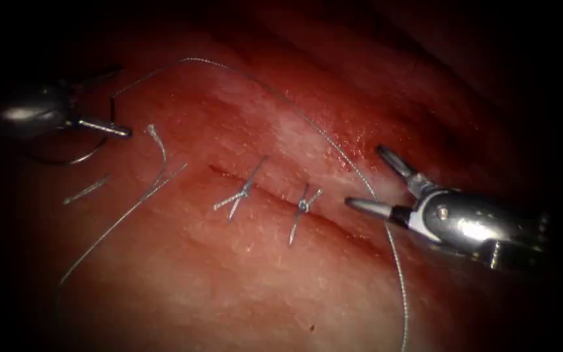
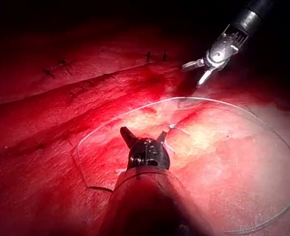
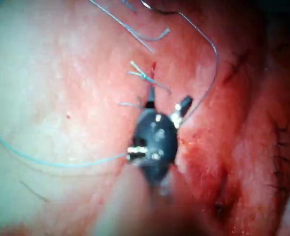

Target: Wound Closure

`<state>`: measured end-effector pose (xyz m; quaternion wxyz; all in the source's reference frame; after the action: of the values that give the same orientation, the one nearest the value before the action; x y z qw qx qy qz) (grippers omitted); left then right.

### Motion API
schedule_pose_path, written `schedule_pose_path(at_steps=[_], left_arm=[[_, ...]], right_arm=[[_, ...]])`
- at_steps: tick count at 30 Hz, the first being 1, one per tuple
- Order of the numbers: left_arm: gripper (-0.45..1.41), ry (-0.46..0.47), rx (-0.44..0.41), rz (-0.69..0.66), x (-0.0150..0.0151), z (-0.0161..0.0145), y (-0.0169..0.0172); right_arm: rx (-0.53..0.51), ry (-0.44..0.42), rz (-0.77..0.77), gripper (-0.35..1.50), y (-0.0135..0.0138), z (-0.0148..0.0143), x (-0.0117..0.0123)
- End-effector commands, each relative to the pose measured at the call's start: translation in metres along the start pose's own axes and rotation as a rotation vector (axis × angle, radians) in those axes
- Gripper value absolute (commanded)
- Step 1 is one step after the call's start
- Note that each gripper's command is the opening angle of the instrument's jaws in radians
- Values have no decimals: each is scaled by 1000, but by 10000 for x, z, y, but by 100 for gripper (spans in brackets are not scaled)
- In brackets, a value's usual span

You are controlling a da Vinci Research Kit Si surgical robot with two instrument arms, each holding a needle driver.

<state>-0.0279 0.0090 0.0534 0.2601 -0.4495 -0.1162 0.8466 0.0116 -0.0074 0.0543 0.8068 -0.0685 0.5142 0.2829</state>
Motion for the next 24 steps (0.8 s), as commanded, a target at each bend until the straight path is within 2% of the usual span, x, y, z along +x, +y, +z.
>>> schedule_pose_path(at_steps=[1, 5, 6, 7, 8, 12, 17, 22, 24], left_arm=[[88, -23, 17, -11, -7, 4, 2], [91, -111, 70, -31, -26, -5, 0], [91, -164, 92, -26, -39, -6, -1], [91, -164, 92, -26, -39, -6, -1], [88, -246, 113, -28, -59, -5, 1], [86, -379, 120, -43, -93, 3, 3], [73, -517, 101, -25, -142, 10, -1], [76, -524, 105, -28, -155, 10, -11], [62, -529, 102, -25, -159, 10, -12]], right_arm=[[-10, -5, 5, 118, 2, -5, -4], [-35, -19, 14, 118, 10, -20, -2], [-29, -21, 16, 118, 11, -24, -1], [-29, -21, 16, 118, 11, -24, -1], [-22, -22, 16, 118, 10, -26, 0], [-21, -25, 16, 118, 7, -26, 1], [-22, -26, 17, 118, 4, -26, 2], [-23, -26, 17, 118, 4, -26, 2], [-23, -26, 17, 118, 4, -26, 2]])
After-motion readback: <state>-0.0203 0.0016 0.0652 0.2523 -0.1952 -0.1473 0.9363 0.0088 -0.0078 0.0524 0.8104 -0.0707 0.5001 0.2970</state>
